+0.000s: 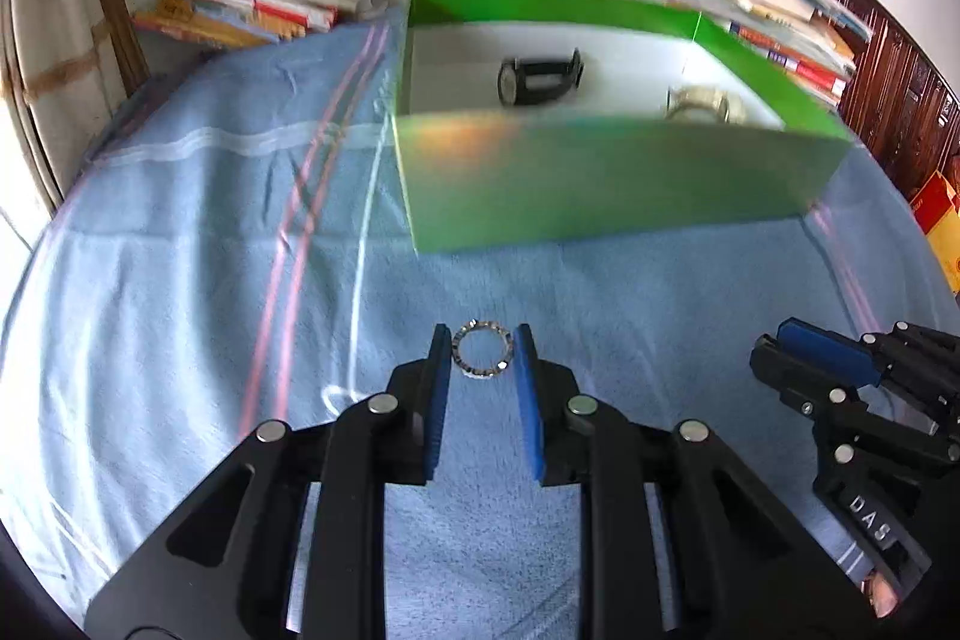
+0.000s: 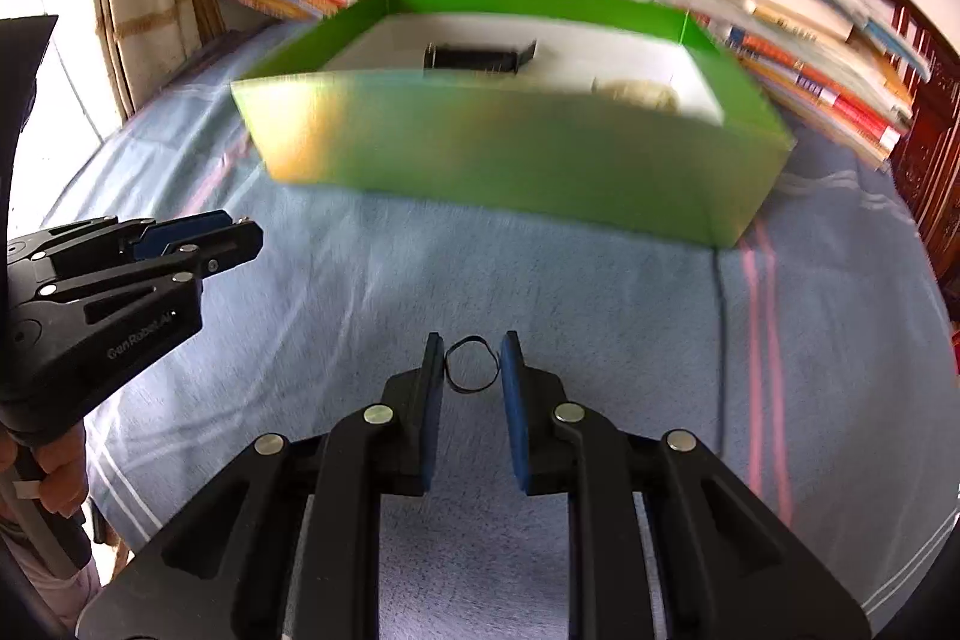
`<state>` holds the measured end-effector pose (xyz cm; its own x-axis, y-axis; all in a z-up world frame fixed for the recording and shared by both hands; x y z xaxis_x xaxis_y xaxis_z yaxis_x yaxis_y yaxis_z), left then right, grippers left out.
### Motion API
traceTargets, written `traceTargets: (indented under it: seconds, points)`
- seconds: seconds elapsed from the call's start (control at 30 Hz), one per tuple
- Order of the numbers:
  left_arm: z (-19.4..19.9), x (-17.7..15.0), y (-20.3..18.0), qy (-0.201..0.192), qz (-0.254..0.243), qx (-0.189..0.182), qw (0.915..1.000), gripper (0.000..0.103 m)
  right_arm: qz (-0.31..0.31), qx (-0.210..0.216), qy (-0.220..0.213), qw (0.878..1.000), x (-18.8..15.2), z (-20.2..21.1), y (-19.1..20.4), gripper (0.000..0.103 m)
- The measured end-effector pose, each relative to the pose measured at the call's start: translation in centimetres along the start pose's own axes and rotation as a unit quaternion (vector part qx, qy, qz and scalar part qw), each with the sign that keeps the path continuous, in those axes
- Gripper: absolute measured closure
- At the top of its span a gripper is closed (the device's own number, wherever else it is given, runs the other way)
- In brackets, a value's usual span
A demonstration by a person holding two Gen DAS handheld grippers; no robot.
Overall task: Organize jewelry
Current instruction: 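Carry both rings into the green box and open both tools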
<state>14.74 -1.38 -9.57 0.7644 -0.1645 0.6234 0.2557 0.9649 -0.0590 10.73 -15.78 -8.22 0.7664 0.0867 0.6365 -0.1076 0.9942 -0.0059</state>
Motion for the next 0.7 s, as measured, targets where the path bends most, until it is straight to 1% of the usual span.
traceTargets:
  seconds: [0.1, 0.2, 0.27, 0.37, 0.47, 0.5, 0.6, 0.7]
  points:
    - [1.7, 2.2, -0.4, -0.023, -0.008, -0.001, 0.9997, 0.082, -0.014, 0.002, -0.033, 0.999, 2.7, 2.1, -1.0, 0.083]
    - [3.3, 5.5, -0.9, -0.053, -0.017, 0.001, 0.9985, 0.082, -0.023, -0.013, -0.078, 0.997, 6.6, 4.0, -2.0, 0.083]
    - [3.9, 7.8, -1.1, -0.068, -0.016, -0.001, 0.9975, 0.082, -0.031, -0.012, -0.086, 0.996, 9.0, 4.0, -2.5, 0.083]
    - [2.8, 11.2, -0.8, -0.067, -0.009, -0.005, 0.9977, 0.082, -0.046, 0.002, -0.078, 0.996, 11.9, 2.2, -3.1, 0.083]
    - [0.8, 13.2, -0.2, -0.058, -0.003, 0.000, 0.9983, 0.082, -0.057, 0.007, -0.048, 0.997, 13.4, -1.0, -3.4, 0.083]
    - [0.1, 13.5, 0.0, -0.053, 0.000, -0.002, 0.9986, 0.082, -0.061, 0.007, -0.037, 0.997, 13.8, -2.4, -3.6, 0.083]
    - [-2.1, 13.9, 0.8, -0.030, 0.017, -0.011, 0.9993, 0.082, -0.068, 0.007, -0.016, 0.998, 14.1, -4.8, -3.5, 0.083]
    - [-3.9, 13.6, 1.2, -0.015, 0.028, -0.013, 0.9994, 0.082, -0.067, 0.005, -0.007, 0.998, 14.0, -6.0, -3.3, 0.083]
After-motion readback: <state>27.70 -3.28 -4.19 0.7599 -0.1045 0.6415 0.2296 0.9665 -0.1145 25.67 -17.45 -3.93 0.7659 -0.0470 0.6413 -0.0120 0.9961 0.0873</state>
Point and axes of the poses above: each gripper's, at about its wrist camera, not at the fingertips, and z roughly against the way its jaws point, y to its left, x to its top, the point moved 4 cm from there along -z, roughly the way its jaws point, and after that the axes turned 5 degrees about -x, right-handed, at the moved point
